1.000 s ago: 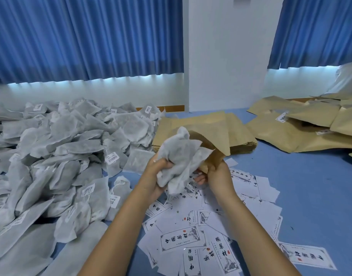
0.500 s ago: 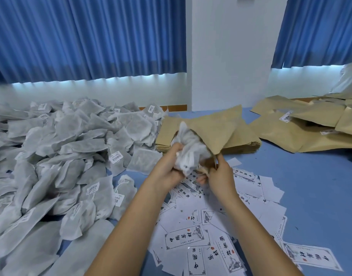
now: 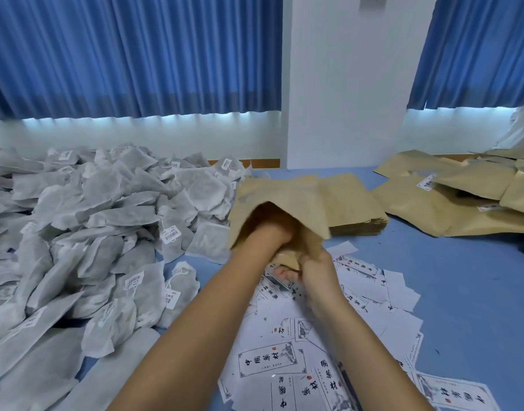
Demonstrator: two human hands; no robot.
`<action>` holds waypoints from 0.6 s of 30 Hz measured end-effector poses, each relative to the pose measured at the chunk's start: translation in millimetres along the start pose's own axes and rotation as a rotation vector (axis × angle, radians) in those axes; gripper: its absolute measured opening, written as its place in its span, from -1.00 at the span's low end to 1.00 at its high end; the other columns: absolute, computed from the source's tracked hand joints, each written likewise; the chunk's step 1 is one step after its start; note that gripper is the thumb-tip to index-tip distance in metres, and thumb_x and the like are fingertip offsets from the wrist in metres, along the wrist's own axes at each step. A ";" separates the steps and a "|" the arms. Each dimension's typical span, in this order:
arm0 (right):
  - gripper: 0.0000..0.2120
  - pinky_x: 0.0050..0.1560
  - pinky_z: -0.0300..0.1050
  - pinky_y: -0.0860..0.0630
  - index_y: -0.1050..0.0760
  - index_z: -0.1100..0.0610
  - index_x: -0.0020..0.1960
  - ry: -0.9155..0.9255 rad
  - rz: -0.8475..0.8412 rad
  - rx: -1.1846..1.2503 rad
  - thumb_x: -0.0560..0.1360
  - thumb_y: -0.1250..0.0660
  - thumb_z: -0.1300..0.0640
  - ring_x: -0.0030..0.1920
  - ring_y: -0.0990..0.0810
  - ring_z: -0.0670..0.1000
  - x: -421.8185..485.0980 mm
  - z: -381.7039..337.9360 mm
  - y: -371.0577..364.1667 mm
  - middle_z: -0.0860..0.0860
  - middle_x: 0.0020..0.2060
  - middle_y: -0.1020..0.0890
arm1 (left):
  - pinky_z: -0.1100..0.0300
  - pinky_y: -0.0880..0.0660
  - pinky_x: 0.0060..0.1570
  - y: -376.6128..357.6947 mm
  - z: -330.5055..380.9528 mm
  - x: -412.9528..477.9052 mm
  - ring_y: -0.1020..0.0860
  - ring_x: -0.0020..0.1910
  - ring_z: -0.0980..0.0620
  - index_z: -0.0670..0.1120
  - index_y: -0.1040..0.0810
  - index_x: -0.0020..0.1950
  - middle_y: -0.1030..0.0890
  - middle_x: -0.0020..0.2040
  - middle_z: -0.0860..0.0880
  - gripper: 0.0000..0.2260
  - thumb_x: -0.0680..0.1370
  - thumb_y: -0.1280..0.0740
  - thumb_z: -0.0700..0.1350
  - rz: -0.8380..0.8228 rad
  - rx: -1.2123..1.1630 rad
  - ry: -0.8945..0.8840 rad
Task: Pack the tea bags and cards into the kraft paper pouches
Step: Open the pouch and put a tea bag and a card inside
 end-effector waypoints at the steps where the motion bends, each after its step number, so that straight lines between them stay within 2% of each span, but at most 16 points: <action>1: -0.71 -0.50 -0.22 -0.51 -0.46 0.26 -0.05 -0.023 0.051 0.087 0.57 0.01 0.46 -0.53 -0.57 0.02 2.1 -1.5 6.6 0.10 -0.45 -0.62 | 0.10 -0.31 0.28 3.3 10.3 -6.8 -0.40 0.31 -0.13 -0.16 -0.36 0.40 -0.40 0.37 -0.18 -0.63 0.65 -0.08 -0.03 0.002 0.032 -0.051; 3: -0.71 -0.48 -0.26 -0.50 -0.46 0.25 -0.14 -0.064 0.133 0.209 0.53 -0.02 0.49 -0.50 -0.54 -0.05 7.3 -3.2 20.5 0.06 -0.47 -0.56 | 0.10 -0.41 0.14 3.5 24.7 -39.6 -0.49 0.16 -0.12 -0.16 -0.52 0.20 -0.53 0.19 -0.14 -0.69 0.59 -0.14 -0.03 -0.052 0.047 -0.272; 4: -0.70 -0.46 -0.26 -0.51 -0.47 0.24 -0.15 -0.074 0.154 0.237 0.52 -0.03 0.49 -0.48 -0.55 -0.06 9.7 -4.5 24.8 0.06 -0.46 -0.56 | 0.09 -0.47 0.03 8.7 22.9 -57.9 -0.53 0.05 -0.09 -0.10 -0.58 0.06 -0.59 0.07 -0.08 -0.72 0.53 -0.15 -0.04 0.025 0.001 -0.353; 5: -0.71 -0.44 -0.25 -0.53 -0.47 0.27 -0.11 -0.080 0.161 0.245 0.53 -0.03 0.49 -0.45 -0.59 -0.05 11.4 -5.5 26.8 0.07 -0.43 -0.60 | 0.10 -0.51 -0.15 17.1 14.0 -75.6 -0.56 -0.13 -0.05 -0.05 -0.61 -0.11 -0.63 -0.12 -0.02 -0.74 0.46 -0.13 -0.05 0.149 -0.057 -0.399; 7: -0.76 -0.42 -0.23 -0.57 -0.45 0.31 -0.06 -0.089 0.158 0.243 0.57 -0.03 0.46 -0.44 -0.64 0.01 14.0 -5.7 25.6 0.10 -0.42 -0.65 | 0.19 -0.34 -0.52 44.0 -13.1 -92.0 -0.46 -0.45 -0.03 -0.09 -0.53 -0.37 -0.52 -0.44 0.03 -0.79 0.37 -0.14 -0.13 0.545 -0.039 -0.375; 8: -0.77 -0.42 -0.23 -0.57 -0.44 0.29 -0.06 -0.092 0.162 0.245 0.59 -0.03 0.44 -0.44 -0.64 0.03 14.4 -5.6 24.1 0.09 -0.44 -0.66 | 0.23 -0.23 -0.56 53.8 -30.6 -89.9 -0.42 -0.47 -0.03 -0.11 -0.50 -0.40 -0.48 -0.47 0.01 -0.84 0.36 -0.20 -0.20 0.716 0.058 -0.317; 9: -0.76 -0.43 -0.24 -0.56 -0.44 0.27 -0.08 -0.097 0.171 0.247 0.59 -0.03 0.43 -0.44 -0.65 0.03 14.1 -5.4 22.8 0.08 -0.44 -0.66 | 0.21 -0.22 -0.52 59.5 -48.4 -86.0 -0.44 -0.38 -0.06 -0.14 -0.52 -0.34 -0.50 -0.40 -0.04 -0.88 0.37 -0.25 -0.25 0.832 0.190 -0.246; 10: -0.77 -0.43 -0.25 -0.56 -0.44 0.26 -0.08 -0.104 0.183 0.249 0.60 -0.05 0.42 -0.43 -0.66 0.04 14.2 -5.0 22.9 0.08 -0.43 -0.66 | 0.14 -0.31 -0.41 57.1 -66.6 -75.4 -0.49 -0.22 -0.10 -0.17 -0.56 -0.18 -0.56 -0.24 -0.10 -0.92 0.43 -0.26 -0.24 0.777 0.344 -0.140; 11: -0.78 -0.43 -0.26 -0.55 -0.45 0.26 -0.08 -0.115 0.192 0.249 0.60 -0.06 0.42 -0.43 -0.66 0.04 14.3 -4.5 23.6 0.11 -0.39 -0.66 | 0.07 -0.39 -0.23 45.9 -89.4 -62.4 -0.48 0.00 -0.14 -0.16 -0.54 0.06 -0.56 0.00 -0.14 -0.82 0.50 -0.24 -0.17 0.616 0.455 -0.017; 12: -0.80 -0.43 -0.26 -0.55 -0.45 0.28 -0.07 -0.127 0.194 0.246 0.60 -0.07 0.41 -0.42 -0.67 0.04 14.1 -3.8 24.5 0.14 -0.34 -0.65 | 0.03 -0.40 -0.02 31.5 -112.7 -50.5 -0.41 0.19 -0.17 -0.11 -0.42 0.29 -0.46 0.23 -0.16 -0.68 0.56 -0.19 -0.07 0.412 0.523 0.081; 13: -0.81 -0.43 -0.27 -0.55 -0.45 0.31 -0.04 -0.135 0.190 0.242 0.60 -0.08 0.41 -0.41 -0.67 0.04 13.8 -3.2 25.0 0.17 -0.28 -0.64 | -0.01 -0.37 0.14 17.9 -132.5 -40.9 -0.32 0.31 -0.20 -0.02 -0.26 0.44 -0.32 0.39 -0.16 -0.58 0.59 -0.15 0.02 0.264 0.558 0.106; 14: -0.83 -0.42 -0.27 -0.55 -0.45 0.33 0.00 -0.136 0.185 0.239 0.60 -0.08 0.41 -0.40 -0.67 0.03 14.0 -2.5 25.8 0.20 -0.23 -0.63 | -0.04 -0.34 0.21 5.7 -145.2 -35.0 -0.26 0.36 -0.21 0.06 -0.15 0.51 -0.20 0.46 -0.15 -0.52 0.60 -0.14 0.08 0.157 0.564 0.093; 15: -0.83 -0.42 -0.27 -0.55 -0.44 0.35 0.03 -0.133 0.179 0.238 0.60 -0.08 0.41 -0.40 -0.67 0.03 14.0 -1.7 26.4 0.22 -0.21 -0.62 | -0.05 -0.35 0.21 -2.6 -151.5 -32.4 -0.26 0.37 -0.22 0.11 -0.11 0.52 -0.16 0.48 -0.14 -0.50 0.60 -0.16 0.10 0.113 0.553 0.066; 18: -0.84 -0.41 -0.26 -0.56 -0.42 0.34 0.08 -0.123 0.161 0.239 0.60 -0.08 0.40 -0.38 -0.68 0.05 13.9 -1.2 27.1 0.22 -0.17 -0.61 | 0.05 -0.38 0.07 -5.3 -150.8 -27.7 -0.38 0.17 -0.19 0.08 -0.29 0.40 -0.29 0.36 -0.13 -0.59 0.56 -0.24 0.02 0.215 0.547 0.001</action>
Point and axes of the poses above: each hand's wrist, its own x-axis towards the middle knuckle, its own y-axis out of the back of the hand, z = x × y, the point moved 4 cm from there along x, towards the middle knuckle
